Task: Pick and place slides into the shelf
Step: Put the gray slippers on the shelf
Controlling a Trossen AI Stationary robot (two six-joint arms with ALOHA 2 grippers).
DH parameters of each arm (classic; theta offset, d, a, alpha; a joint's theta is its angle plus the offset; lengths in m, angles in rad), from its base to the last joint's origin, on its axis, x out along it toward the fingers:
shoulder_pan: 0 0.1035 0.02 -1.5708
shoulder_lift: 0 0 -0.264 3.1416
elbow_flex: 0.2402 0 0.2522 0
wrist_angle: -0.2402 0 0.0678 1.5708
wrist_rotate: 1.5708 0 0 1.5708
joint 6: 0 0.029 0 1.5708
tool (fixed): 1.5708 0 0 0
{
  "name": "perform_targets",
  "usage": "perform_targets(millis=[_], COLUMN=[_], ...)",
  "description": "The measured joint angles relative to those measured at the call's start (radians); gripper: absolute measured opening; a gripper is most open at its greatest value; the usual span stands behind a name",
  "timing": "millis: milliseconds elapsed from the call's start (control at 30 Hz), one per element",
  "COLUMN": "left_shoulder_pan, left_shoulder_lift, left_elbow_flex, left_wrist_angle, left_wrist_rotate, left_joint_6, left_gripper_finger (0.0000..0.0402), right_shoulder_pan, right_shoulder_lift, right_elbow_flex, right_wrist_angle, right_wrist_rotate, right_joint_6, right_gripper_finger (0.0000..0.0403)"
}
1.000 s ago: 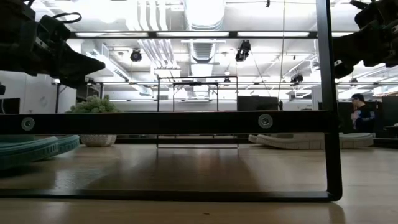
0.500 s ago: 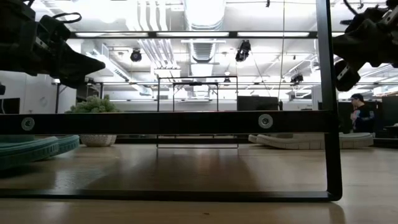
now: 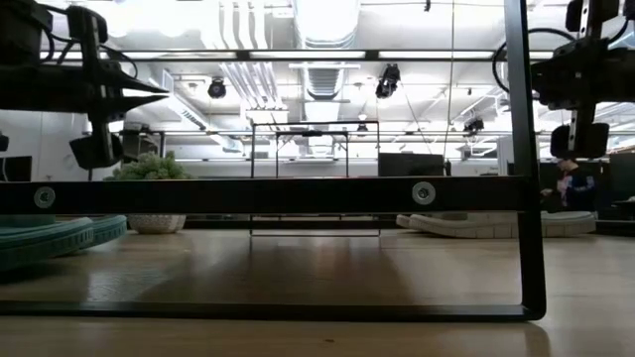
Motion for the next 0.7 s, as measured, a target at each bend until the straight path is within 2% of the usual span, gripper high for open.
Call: perform_targets(millis=[133, 400, 500, 600, 700], left_shoulder_pan=[0.0, 0.0, 0.0, 0.0, 0.0], left_shoulder_lift=[0.0, 0.002, 0.011, 0.025, 0.044], left_elbow_flex=[0.0, 0.0, 0.0, 0.0, 0.0], left_wrist_angle=[0.0, 0.0, 0.013, 0.103, 0.269], left_wrist_rotate=[-0.051, -0.079, -0.105, -0.106, -0.106], left_joint_6=[-0.008, -0.008, -0.03, -0.047, 0.026], left_gripper_finger=[0.0, 0.0, 0.0, 0.0, 0.0], right_shoulder_pan=[0.0, 0.0, 0.0, 0.0, 0.0], right_shoulder_lift=[0.0, 0.0, 0.0, 0.0, 0.0], right_elbow_flex=[0.0, 0.0, 0.0, 0.0, 0.0], right_wrist_angle=[0.0, 0.0, 0.004, 0.087, 0.233], right_wrist_rotate=[0.028, 0.051, 0.117, 0.176, 0.242], right_joint_6=[-0.023, -0.015, -0.005, -0.062, -0.169], right_gripper_finger=[0.0009, 0.0009, 0.0009, 0.0008, 0.0008])
